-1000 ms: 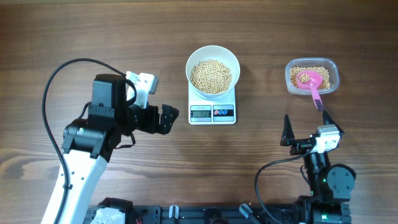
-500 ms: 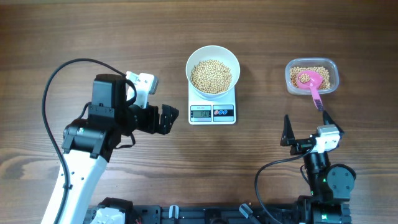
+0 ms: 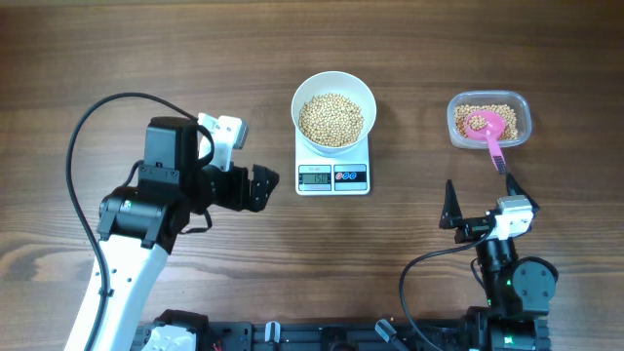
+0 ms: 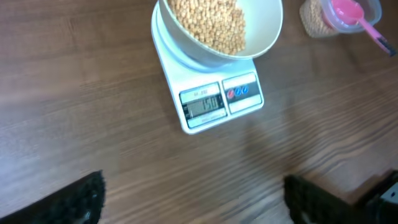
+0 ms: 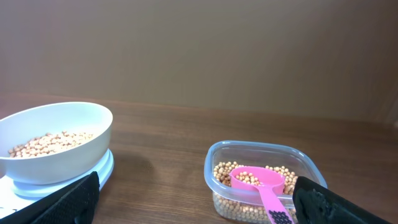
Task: Scoop item into bowl and weigh 150g on scale
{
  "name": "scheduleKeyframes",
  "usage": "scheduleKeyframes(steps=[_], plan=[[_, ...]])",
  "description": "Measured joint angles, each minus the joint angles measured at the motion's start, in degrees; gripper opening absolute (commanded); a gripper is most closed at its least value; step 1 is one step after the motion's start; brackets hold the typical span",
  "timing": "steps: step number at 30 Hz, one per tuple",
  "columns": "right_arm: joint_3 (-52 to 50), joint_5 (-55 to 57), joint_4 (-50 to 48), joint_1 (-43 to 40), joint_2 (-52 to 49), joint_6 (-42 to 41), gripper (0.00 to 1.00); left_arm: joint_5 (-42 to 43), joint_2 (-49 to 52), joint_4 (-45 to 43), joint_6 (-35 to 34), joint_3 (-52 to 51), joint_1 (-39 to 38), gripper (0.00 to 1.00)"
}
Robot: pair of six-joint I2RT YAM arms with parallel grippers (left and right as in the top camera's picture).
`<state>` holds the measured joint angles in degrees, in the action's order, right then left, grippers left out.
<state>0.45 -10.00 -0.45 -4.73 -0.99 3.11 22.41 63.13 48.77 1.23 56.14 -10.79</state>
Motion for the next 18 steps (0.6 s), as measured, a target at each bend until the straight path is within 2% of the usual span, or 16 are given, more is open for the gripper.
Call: scheduleKeyframes(steps=[10,18], plan=[[-0.02,0.00,0.00,0.00,0.00,-0.02,1.00,-0.02,-0.55,3.65,-0.22,-0.02,0.00,1.00],[0.00,0.00,0.00,0.00,0.00,0.00,1.00,-2.23,-10.05,3.72,-0.20,-0.09,0.00,1.00]])
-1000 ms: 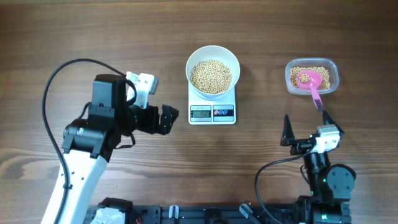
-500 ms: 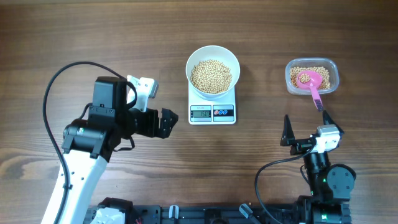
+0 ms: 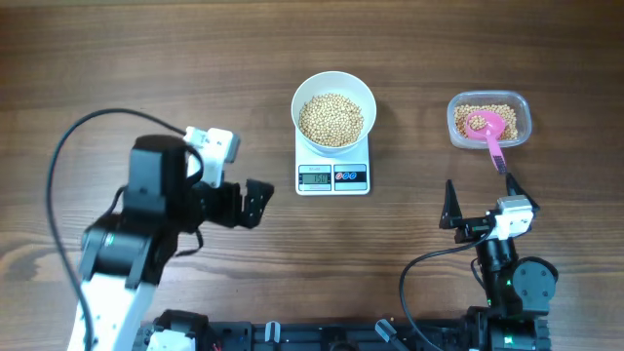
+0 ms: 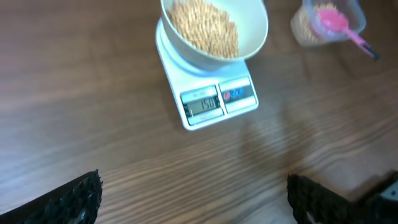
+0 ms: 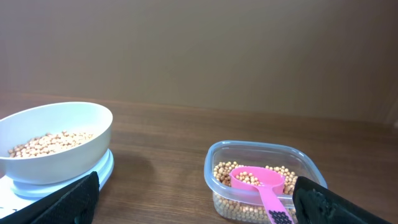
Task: Scoop item into bowl and weigh 150g on scale
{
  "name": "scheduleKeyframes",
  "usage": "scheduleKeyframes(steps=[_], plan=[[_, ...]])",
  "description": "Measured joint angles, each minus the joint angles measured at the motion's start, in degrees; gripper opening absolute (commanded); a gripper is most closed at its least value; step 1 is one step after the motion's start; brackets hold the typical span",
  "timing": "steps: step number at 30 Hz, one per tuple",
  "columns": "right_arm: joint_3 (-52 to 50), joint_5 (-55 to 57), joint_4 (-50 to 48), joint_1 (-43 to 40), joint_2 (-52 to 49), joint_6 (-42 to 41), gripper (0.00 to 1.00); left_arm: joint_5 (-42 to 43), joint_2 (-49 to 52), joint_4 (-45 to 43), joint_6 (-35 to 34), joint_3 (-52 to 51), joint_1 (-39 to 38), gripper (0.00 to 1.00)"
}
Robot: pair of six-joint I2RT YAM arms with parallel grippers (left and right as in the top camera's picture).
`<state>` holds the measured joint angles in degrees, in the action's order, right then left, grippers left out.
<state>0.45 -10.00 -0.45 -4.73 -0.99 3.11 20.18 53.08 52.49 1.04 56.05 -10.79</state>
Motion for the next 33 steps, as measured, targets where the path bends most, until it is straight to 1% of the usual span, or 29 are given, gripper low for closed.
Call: scheduleKeyframes(steps=[3,7,12,17,21,27,33], plan=[[0.00,0.00,0.00,0.00,0.00,0.00,1.00,-1.49,-6.01,-0.31,0.00,-1.36,0.50,1.00],[0.00,0.00,0.00,0.00,0.00,0.00,0.99,-2.45,-14.45,-1.09,-0.02,-4.87,3.67,1.00],[0.00,0.00,0.00,0.00,0.00,0.00,1.00,-2.80,-24.06,-5.77,0.00,-10.54,7.65,1.00],[0.00,0.00,0.00,0.00,0.00,0.00,1.00,-3.26,-34.23,-9.79,-2.05,-17.31,8.28,1.00],[-0.02,0.00,0.00,0.00,0.00,-0.02,1.00,-5.49,-41.33,-12.04,-4.02,-22.45,8.28,1.00],[0.00,0.00,0.00,0.00,0.00,0.00,1.00,-8.26,-48.46,-17.07,-5.05,-28.98,8.28,1.00],[0.00,0.00,0.00,0.00,0.00,0.00,1.00,-11.28,-51.01,-23.37,-5.25,-34.25,8.35,1.00]])
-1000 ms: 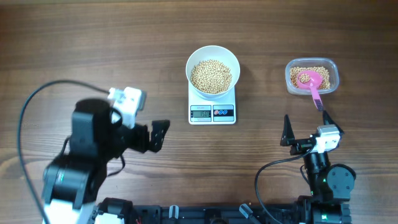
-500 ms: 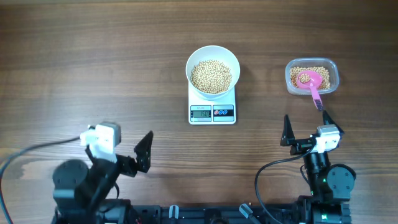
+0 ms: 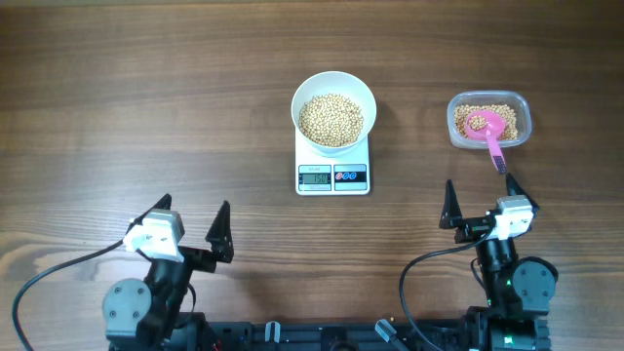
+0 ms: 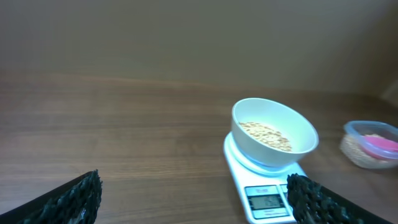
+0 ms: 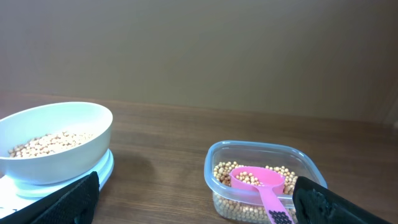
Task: Scoop item into bowl and weigh 150g on scale
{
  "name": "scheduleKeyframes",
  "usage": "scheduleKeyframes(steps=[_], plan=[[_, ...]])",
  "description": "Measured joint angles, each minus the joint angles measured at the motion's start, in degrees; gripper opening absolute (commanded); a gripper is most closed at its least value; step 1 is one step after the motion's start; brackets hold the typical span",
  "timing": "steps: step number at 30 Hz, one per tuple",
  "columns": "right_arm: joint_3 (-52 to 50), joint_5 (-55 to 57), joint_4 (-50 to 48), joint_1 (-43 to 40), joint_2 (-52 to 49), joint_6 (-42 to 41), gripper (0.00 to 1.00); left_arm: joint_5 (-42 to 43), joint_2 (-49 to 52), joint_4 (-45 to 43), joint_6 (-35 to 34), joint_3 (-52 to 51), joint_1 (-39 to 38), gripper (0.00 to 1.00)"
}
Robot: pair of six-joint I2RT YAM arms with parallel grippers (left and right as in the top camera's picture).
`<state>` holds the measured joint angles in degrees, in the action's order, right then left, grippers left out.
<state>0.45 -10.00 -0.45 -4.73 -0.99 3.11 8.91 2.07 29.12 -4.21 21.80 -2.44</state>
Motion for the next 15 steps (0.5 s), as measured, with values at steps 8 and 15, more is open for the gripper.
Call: scheduleKeyframes(steps=[8,15], plan=[[0.00,0.00,0.00,0.00,0.00,-0.02,1.00,-3.32,-0.42,-3.48,-0.02,-5.35,0.00,1.00],[-0.02,0.00,0.00,0.00,0.00,0.00,1.00,-4.79,-0.76,-6.88,0.00,-7.34,0.00,1.00]])
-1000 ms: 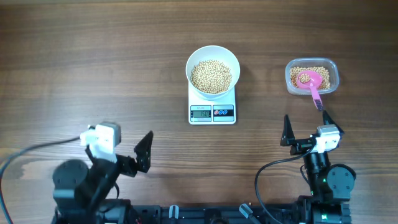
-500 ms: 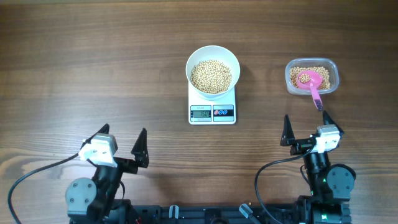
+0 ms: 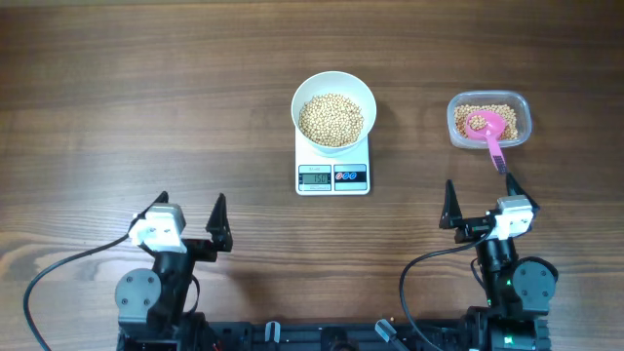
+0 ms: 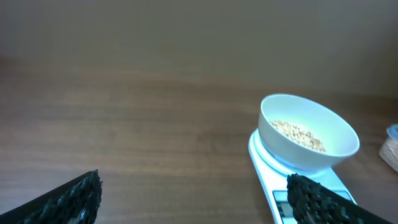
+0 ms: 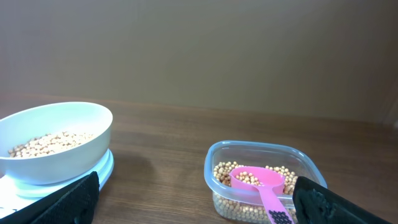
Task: Scoop item into bowl and weigh 150g on scale
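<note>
A white bowl [image 3: 333, 110] filled with tan beans sits on the white scale [image 3: 333, 177], whose display shows digits too small to read. At the right, a clear tub [image 3: 489, 119] of beans holds a pink scoop [image 3: 489, 131] with its handle toward me. My left gripper [image 3: 190, 212] rests open and empty at the near left edge. Open and empty too, my right gripper [image 3: 480, 190] sits at the near right, facing the tub [image 5: 264, 178] and scoop [image 5: 261, 185]. The left wrist view shows the bowl [image 4: 309, 132] at right.
Cables loop from both arm bases along the near edge. Bare wooden tabletop [image 3: 146, 78] surrounds the scale and tub.
My left gripper shifted slightly at the near left edge, and the bowl now sits further right in its wrist view. The right arm, bowl, scale and scoop are unchanged.
My left arm was extended to the left of the scale, its camera looking down on a display reading 150. It then stood a little nearer me, and later lay folded at the near left edge. The right gripper stayed parked, the scoop lying in the tub throughout.
</note>
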{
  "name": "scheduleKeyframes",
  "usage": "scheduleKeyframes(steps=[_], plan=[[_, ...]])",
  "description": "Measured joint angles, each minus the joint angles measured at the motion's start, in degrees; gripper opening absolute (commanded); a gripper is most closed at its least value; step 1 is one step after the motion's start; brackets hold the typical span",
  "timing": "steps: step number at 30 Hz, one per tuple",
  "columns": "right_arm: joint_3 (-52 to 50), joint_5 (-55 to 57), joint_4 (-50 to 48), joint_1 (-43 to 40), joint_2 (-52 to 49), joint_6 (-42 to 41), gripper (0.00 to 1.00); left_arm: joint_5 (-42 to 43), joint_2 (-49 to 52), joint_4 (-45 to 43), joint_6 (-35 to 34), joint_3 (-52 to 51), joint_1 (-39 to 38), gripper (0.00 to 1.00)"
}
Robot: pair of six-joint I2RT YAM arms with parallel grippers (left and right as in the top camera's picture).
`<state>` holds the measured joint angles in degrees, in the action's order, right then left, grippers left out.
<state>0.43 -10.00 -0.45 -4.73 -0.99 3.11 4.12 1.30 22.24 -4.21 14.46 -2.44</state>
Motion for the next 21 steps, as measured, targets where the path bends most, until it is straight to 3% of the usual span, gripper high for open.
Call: scheduleKeyframes(steps=[7,21], plan=[[0.02,0.00,0.00,0.00,0.00,0.00,1.00,-0.70,-0.46,-3.26,0.00,-2.62,0.00,1.00],[0.02,0.00,0.00,0.00,0.00,-0.02,1.00,-1.33,-0.50,-19.54,-0.02,-11.10,2.25,1.00]])
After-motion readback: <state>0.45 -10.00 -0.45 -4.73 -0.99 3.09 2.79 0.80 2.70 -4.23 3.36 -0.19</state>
